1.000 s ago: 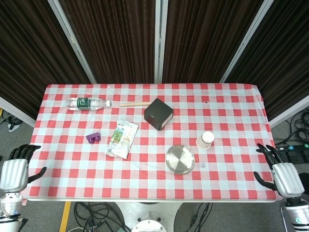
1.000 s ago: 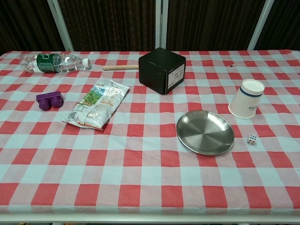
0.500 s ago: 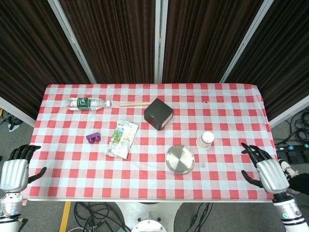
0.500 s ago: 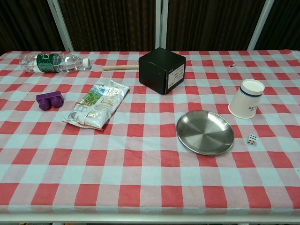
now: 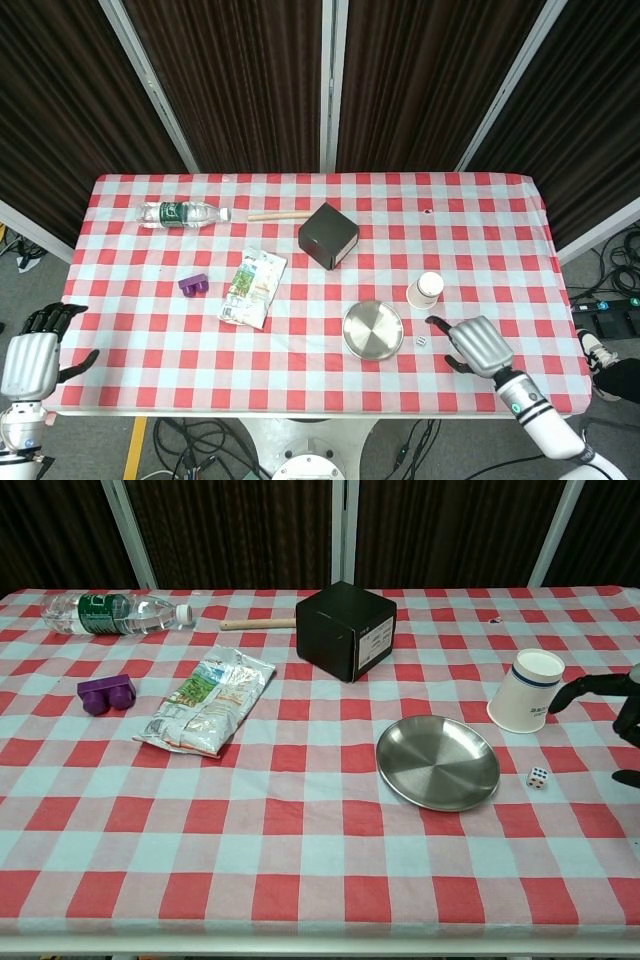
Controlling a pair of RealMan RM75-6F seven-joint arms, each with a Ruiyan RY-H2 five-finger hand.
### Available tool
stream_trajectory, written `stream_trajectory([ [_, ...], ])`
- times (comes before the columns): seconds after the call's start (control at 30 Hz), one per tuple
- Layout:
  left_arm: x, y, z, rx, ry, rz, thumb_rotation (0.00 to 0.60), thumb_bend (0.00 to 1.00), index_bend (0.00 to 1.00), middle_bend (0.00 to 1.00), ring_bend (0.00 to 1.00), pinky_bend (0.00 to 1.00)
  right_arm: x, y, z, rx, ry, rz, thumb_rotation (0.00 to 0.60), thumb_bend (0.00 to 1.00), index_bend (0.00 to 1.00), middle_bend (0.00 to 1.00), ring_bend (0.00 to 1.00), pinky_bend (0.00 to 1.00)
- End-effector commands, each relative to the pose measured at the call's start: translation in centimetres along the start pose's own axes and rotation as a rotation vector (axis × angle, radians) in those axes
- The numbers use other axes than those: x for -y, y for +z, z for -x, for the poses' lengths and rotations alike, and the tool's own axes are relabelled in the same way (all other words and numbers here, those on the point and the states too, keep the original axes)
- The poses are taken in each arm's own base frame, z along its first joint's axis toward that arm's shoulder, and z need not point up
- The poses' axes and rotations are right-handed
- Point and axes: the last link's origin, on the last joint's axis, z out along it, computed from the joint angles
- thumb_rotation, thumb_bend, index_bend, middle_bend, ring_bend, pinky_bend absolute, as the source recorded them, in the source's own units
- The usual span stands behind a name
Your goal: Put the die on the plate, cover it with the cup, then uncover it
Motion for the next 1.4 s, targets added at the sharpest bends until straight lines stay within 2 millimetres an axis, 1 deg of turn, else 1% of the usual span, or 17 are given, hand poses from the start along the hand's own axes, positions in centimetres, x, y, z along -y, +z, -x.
stream_trajectory([
  [0.03,0.0,-0.1,0.1,0.001,-0.013,0.003,0.600,0.17,0.27,0.25,0.17,0.21,0.2,1.9,0.8,0.057,-0.027,-0.005,0.600,0.21,0.26,0.86,0.90,1.00],
  [0.2,-0.1,0.0,0.2,0.005,-0.015,0.010,0.600,0.17,0.27,0.25,0.17,0.21,0.1,3.3,1.3,0.085,-0.051,-0.012,0.600,0.24,0.27,0.87,0.90,1.00],
  [0.4,0.1,-0.1,0.2,0.004,-0.023,0.003,0.600,0.17,0.27,0.25,0.17,0.21,0.3,4.5,1.6,0.110,-0.100,-0.036,0.600,0.27,0.28,0.87,0.90,1.00],
  [0.77,0.1,-0.1,0.3,0.005,-0.027,0.001,0.600,0.17,0.27,0.25,0.17,0.21,0.6,5.2,2.1,0.132,-0.132,-0.060,0.600,0.31,0.36,0.87,0.90,1.00],
  [1.03,0.2,-0.2,0.4,0.009,-0.032,-0.005,0.600,0.17,0.27,0.25,0.17,0.21,0.8,5.7,2.3,0.126,-0.135,-0.071,0.600,0.32,0.39,0.87,0.90,1.00],
  [1.2,0.3,-0.2,0.6,0.011,-0.037,-0.008,0.600,0.17,0.27,0.25,0.17,0.21,0.9,5.9,2.4,0.132,-0.130,-0.074,0.600,0.32,0.44,0.87,0.90,1.00],
  [1.4,0.4,-0.2,0.7,0.012,-0.039,-0.012,0.600,0.17,0.27,0.25,0.17,0.21,0.8,6.1,2.1,0.113,-0.132,-0.074,0.600,0.33,0.54,0.87,0.90,1.00],
])
